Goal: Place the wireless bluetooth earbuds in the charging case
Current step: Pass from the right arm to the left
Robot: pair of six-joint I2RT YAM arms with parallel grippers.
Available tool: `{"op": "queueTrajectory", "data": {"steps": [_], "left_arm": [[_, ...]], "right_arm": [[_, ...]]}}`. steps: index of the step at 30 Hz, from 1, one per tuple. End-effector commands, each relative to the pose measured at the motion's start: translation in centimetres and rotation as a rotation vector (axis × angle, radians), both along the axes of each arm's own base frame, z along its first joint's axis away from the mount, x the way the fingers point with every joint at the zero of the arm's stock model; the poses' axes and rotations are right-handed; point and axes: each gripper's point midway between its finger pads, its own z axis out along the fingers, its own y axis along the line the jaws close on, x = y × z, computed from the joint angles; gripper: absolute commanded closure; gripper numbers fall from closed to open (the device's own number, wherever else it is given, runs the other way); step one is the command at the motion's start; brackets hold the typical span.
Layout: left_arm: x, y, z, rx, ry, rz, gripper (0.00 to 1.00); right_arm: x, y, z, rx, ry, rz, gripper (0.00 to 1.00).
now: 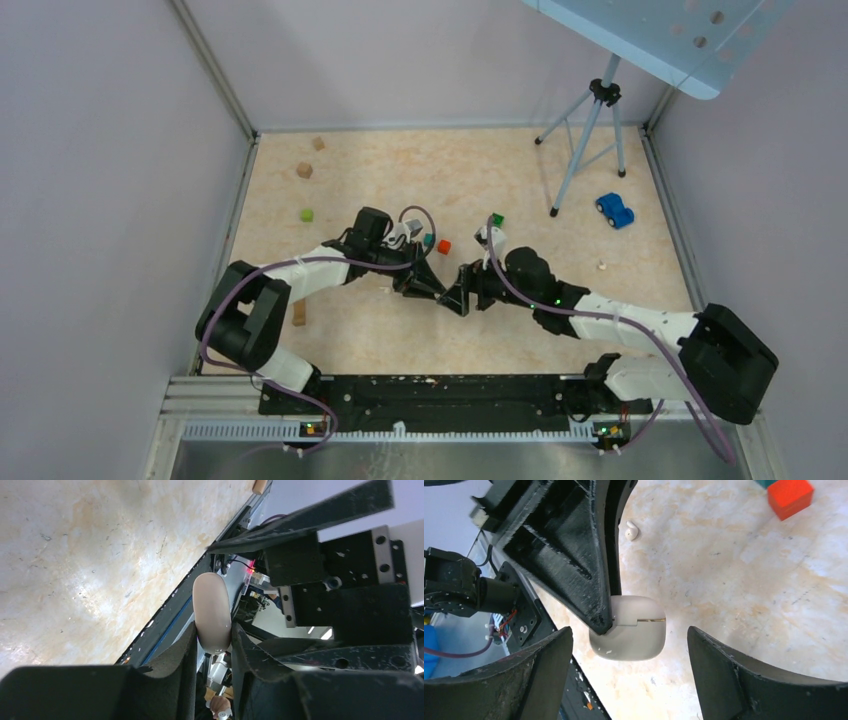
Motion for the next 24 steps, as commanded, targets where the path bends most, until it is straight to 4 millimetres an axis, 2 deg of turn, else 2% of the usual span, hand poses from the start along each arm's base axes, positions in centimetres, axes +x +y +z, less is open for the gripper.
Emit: {"op": "queueTrajectory", "data": {"steps": [1, 6, 9, 13, 17, 24], "left_arm": [[1.1, -0.3, 1.1, -0.002, -0.036, 0.03, 1.0], [2.4, -0.1, 1.3, 0.096, 0.0, 0.102, 1.0], [2.7, 0.2, 1.6, 0.163, 0.055, 0.129, 1.0], [3.1, 0.7, 2.6, 0.235, 0.091, 0.177, 1.0], [2.9, 0.5, 4.0, 0.219, 0.089, 0.166, 1.0], [2.7, 0.7, 4.8, 0.221, 0.082, 0.152, 1.0]], "right_arm": [[0.8, -0.7, 4.3, 0.012, -0.118, -0.044, 0.18], [0.0, -2.8, 4.9, -0.11, -0.204, -0.068, 0.18], [-0.3, -3.6, 5.3, -0.275, -0.321, -0.133, 0.18], [-1.0, -2.5, 6.0, -0.39, -0.469, -0.154, 0.2], [-1.1, -1.0, 6.1, -0.52, -0.624, -0.196, 0.24], [-0.1, 1.5, 4.6, -0.733, -0.774, -0.207, 0.28]]}}
